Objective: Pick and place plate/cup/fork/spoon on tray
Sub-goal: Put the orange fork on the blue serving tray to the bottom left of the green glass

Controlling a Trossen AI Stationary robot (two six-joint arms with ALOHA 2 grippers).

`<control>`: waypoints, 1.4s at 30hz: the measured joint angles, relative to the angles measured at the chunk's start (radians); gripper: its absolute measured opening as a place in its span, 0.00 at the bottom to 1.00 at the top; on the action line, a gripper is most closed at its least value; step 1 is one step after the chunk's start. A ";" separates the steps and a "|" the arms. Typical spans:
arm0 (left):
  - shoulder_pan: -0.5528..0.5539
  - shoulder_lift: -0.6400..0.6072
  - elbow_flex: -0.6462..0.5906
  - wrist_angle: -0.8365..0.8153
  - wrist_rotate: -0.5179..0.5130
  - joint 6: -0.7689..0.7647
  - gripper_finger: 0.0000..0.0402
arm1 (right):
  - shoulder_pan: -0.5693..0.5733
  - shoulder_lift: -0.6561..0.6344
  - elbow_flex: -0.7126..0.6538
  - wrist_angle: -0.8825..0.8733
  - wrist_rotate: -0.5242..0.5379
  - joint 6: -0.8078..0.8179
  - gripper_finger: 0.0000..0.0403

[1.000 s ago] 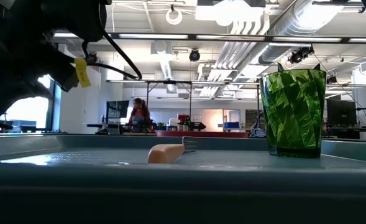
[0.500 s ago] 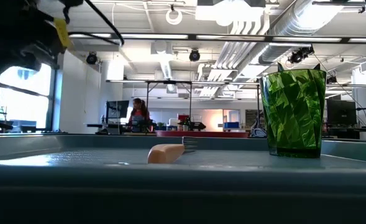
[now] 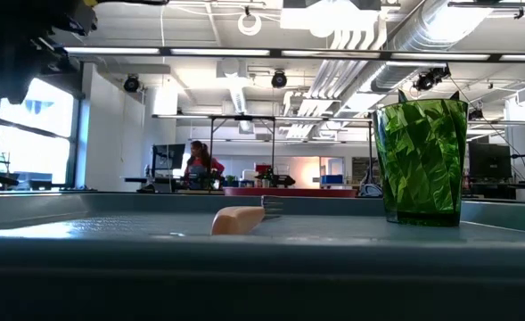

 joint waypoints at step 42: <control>0.000 -0.110 0.000 0.062 -0.044 -0.001 0.19 | 0.184 0.412 -0.002 0.054 0.010 0.592 0.37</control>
